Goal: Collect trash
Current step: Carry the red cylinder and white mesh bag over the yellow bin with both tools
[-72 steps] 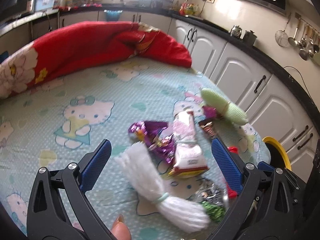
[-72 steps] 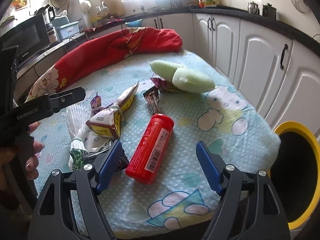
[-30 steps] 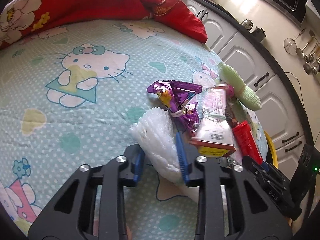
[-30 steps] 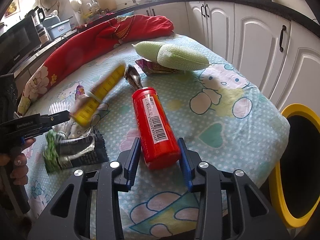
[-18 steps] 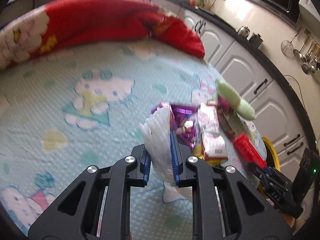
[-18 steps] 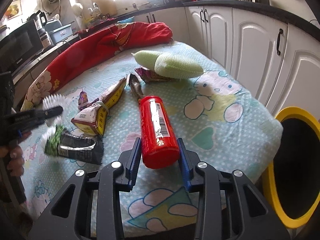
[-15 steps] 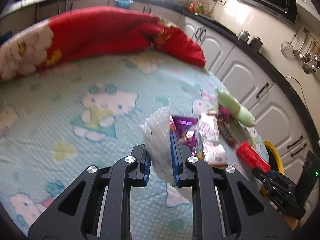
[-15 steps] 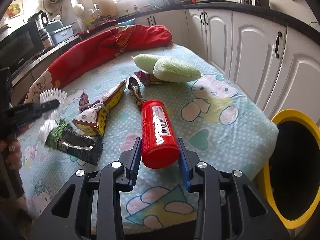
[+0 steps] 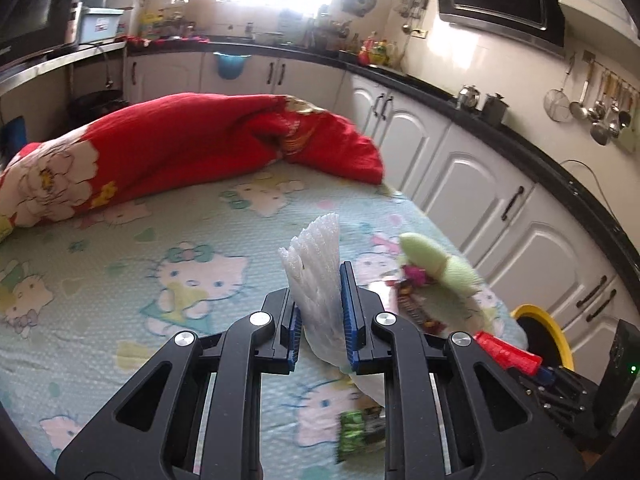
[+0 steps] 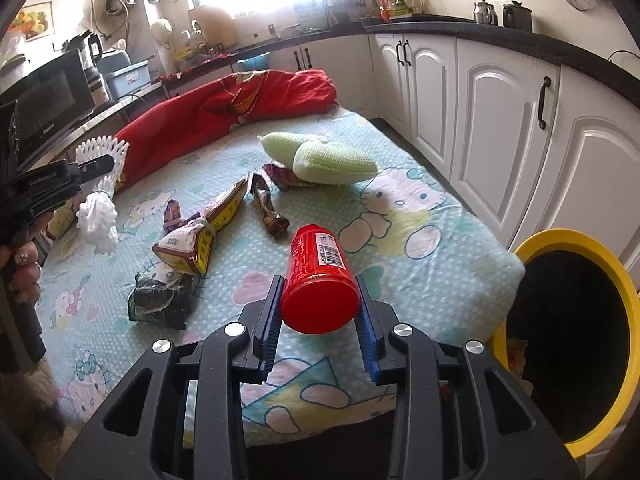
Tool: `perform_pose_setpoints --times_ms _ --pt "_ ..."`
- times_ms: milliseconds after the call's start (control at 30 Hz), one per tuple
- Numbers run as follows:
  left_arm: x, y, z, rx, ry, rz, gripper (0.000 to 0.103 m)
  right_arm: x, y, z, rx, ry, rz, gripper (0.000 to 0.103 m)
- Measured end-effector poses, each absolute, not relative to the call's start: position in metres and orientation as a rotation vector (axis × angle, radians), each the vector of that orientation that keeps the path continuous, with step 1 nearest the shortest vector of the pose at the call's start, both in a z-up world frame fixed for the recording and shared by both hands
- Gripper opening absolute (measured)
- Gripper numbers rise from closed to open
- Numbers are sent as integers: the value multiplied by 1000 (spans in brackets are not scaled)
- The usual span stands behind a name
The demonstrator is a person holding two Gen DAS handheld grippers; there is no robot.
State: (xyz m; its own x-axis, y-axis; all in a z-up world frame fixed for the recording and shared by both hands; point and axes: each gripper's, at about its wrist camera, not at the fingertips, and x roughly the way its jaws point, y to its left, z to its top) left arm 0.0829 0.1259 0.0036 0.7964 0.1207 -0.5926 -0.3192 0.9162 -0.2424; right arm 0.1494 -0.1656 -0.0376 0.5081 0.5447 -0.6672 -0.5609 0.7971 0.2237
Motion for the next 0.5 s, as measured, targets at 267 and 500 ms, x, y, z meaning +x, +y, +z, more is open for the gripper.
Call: perform_pose_setpoints --times_ms 267,500 --pt "107 80 7 -316 609 151 12 154 -183 -28 3 767 639 32" --pt "127 47 10 -294 599 87 12 161 -210 -17 33 734 586 32"
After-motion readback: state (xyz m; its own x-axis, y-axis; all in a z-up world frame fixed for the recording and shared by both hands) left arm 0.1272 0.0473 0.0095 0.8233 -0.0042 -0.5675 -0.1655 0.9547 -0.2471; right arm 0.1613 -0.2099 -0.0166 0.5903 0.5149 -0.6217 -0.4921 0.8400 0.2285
